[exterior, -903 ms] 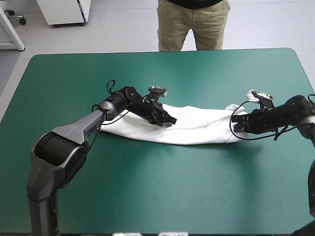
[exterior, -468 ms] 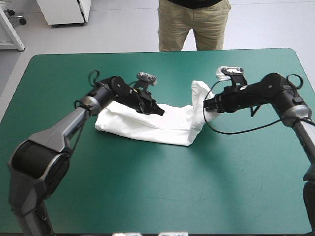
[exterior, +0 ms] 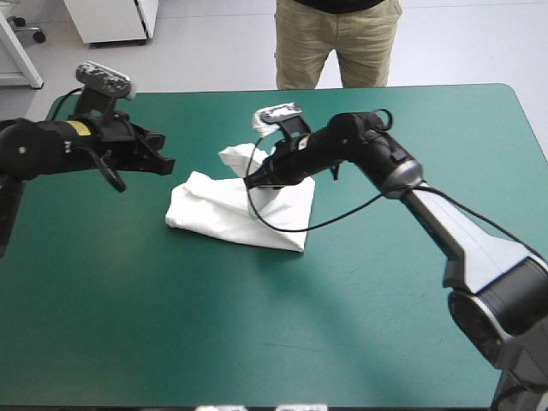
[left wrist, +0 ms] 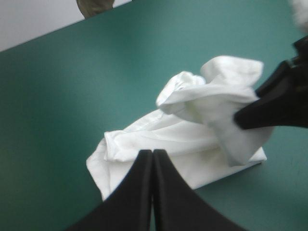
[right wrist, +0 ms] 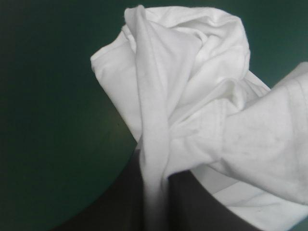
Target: Fold the cloth
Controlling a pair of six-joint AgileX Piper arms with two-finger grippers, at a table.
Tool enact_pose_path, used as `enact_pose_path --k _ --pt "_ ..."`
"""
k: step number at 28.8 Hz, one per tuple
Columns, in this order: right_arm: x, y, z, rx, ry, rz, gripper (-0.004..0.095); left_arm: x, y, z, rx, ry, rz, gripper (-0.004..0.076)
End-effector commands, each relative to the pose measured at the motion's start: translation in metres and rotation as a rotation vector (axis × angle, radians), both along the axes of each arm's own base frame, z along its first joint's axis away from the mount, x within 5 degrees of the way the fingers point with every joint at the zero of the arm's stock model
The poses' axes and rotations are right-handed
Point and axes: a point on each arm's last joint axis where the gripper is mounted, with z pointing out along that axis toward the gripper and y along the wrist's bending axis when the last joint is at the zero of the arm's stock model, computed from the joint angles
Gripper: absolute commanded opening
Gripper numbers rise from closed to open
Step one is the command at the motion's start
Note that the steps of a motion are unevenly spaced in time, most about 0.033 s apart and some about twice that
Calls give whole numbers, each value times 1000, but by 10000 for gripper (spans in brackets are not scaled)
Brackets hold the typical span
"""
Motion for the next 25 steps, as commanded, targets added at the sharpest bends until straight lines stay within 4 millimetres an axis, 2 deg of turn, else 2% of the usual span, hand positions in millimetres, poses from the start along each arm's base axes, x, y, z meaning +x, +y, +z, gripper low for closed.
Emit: enact_pose_path --k 1,2,6,9,10,12,13,14,15,16,17,20,25 --pt "2 32 27 75 -90 3 -5 -36 8 34 -41 -141 30 -9" --pt "7 46 23 76 -89 17 -5 -41 9 36 -43 -142 36 -9" --pt "22 81 8 54 -80 49 -5 -48 11 34 -29 -103 41 -9" --pt "31 101 -16 3 -52 82 2 -48 11 31 -22 -80 36 -9" --pt "32 106 -23 -13 -44 103 31 -47 11 31 -21 -75 36 -9" --pt "31 114 -33 -28 -21 140 144 -46 10 30 -21 -71 36 -9" --pt "30 118 -36 -25 -8 162 233 -45 10 29 -20 -70 36 -9" --pt "28 121 -37 -9 -1 187 334 -44 10 29 -20 -67 36 -9" --pt "22 128 -33 50 -1 252 521 -42 10 28 -19 -61 36 -9" --pt "18 132 -31 81 -14 289 573 -40 9 27 -18 -57 36 -9" --pt "15 134 -27 112 -24 316 588 -39 9 26 -17 -51 35 -9" --pt "12 135 -16 163 -50 339 553 -34 9 22 -11 -32 35 -9" --pt "13 123 -4 70 -96 271 472 -33 10 21 4 -25 41 -9"
